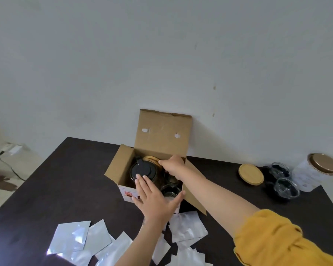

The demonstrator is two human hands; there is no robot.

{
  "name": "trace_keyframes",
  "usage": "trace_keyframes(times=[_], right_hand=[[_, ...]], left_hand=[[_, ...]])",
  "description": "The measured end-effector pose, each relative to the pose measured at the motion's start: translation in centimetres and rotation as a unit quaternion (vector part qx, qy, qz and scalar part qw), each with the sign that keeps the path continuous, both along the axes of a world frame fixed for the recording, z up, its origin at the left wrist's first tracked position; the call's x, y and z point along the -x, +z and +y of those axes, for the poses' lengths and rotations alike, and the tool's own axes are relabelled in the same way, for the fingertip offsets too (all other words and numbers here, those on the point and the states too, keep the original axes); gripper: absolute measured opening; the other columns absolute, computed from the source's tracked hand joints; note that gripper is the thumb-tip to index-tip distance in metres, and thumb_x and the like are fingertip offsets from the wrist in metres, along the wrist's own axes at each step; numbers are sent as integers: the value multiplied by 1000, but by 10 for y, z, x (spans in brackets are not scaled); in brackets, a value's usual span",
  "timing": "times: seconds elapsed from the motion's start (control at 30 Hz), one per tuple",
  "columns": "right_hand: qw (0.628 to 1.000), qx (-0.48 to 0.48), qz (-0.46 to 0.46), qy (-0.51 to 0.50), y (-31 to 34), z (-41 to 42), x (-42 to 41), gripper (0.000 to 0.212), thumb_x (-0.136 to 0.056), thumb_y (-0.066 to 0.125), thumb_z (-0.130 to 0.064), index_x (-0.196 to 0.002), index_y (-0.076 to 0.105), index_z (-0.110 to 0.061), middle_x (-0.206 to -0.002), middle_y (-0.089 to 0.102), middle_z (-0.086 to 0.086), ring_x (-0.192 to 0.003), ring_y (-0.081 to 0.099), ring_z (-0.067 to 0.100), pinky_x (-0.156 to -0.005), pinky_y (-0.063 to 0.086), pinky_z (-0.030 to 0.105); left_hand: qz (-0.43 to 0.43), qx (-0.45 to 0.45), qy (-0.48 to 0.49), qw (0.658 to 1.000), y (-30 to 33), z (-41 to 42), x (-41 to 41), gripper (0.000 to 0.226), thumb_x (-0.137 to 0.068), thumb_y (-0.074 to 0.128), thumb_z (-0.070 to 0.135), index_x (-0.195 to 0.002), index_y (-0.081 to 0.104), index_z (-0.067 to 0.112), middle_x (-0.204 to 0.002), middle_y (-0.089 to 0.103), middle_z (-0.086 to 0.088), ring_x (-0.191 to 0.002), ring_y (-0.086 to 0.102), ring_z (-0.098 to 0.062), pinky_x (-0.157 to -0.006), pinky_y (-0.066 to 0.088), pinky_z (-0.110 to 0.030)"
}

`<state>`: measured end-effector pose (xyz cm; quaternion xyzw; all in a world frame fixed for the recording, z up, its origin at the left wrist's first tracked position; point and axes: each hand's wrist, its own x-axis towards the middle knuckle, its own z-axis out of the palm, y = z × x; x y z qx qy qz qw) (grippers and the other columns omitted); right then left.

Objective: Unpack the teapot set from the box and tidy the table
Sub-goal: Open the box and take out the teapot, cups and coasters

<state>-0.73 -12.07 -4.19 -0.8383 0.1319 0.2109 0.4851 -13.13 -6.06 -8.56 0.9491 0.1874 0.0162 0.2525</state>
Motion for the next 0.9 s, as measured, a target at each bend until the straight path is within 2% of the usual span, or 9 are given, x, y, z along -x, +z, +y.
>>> trace_keyframes(times=[0.07, 0.13, 0.2, 0.3, 0.37, 0.47, 0.6, 0.77, 0.9], right_hand=[[996, -50, 34, -60, -7, 10, -6, 45, -87, 66, -26, -122, 53, -1, -99, 60, 9, -96, 64, 25, -85, 55, 34], [997, -33, 32, -65, -12, 17, -9, 39, -87, 66, -26, -117, 55, -3, -97, 61, 9, -92, 63, 23, -75, 54, 30], [999, 1, 22, -42, -15, 21, -11, 36, -88, 64, -30, -112, 57, -4, -99, 64, 10, -92, 63, 24, -68, 50, 29], [994, 93, -21, 54, -15, 20, -13, 31, -93, 55, -31, -108, 60, -4, -104, 65, 10, -97, 62, 26, -70, 47, 29], [966, 190, -64, 163, -11, 12, -11, 22, -94, 51, -26, -96, 62, -6, -92, 64, 8, -89, 63, 25, -67, 46, 29], [890, 326, -90, 305, -2, 0, -4, 13, -91, 55, -20, -86, 60, -8, -79, 60, 6, -74, 61, 23, -55, 43, 26], [814, 434, -112, 369, 0, 1, -1, 28, -90, 61, -36, -92, 62, -8, -78, 58, 5, -69, 57, 21, -56, 43, 28], [778, 494, -78, 381, -9, 14, -9, 26, -88, 64, -34, -100, 63, -11, -84, 59, 4, -72, 58, 20, -57, 45, 28], [772, 498, -19, 394, -5, 20, -14, 23, -87, 62, -34, -94, 61, -12, -82, 60, 4, -69, 58, 18, -59, 46, 28]], left_hand=[[-23, 7, 4, 1000, -1, 0, 1, 143, -49, 15, 102, -149, -3, 2, -157, -17, -12, -142, -21, -23, -112, 5, -60], [-32, 10, 3, 999, -4, 2, 0, 142, -49, 13, 102, -150, 2, 1, -157, -14, -12, -143, -18, -24, -111, 8, -60], [-31, 8, -3, 1000, -6, 4, -2, 141, -51, 15, 101, -150, 0, 2, -157, -17, -12, -143, -19, -24, -111, 6, -60], [-33, 2, -6, 999, -9, 4, -3, 140, -52, 16, 101, -150, 0, 3, -156, -18, -11, -142, -20, -24, -111, 5, -58], [-48, 0, -2, 999, -11, 4, -3, 139, -54, 20, 101, -150, 7, 1, -158, -10, -13, -144, -15, -25, -109, 9, -60], [-54, -3, 3, 999, -15, 2, -5, 137, -56, 25, 100, -149, 12, 0, -159, -3, -15, -144, -11, -25, -108, 14, -62], [-56, -2, 4, 998, -17, 2, -6, 136, -56, 26, 99, -149, 14, 0, -159, 1, -15, -145, -4, -28, -107, 17, -63], [-68, 4, 5, 998, -17, 1, -7, 135, -57, 27, 98, -147, 19, -2, -158, 9, -16, -146, 4, -30, -104, 21, -65], [-66, 0, 4, 998, -17, 2, -7, 135, -57, 27, 98, -147, 21, -2, -158, 11, -17, -145, 4, -29, -103, 24, -65]])
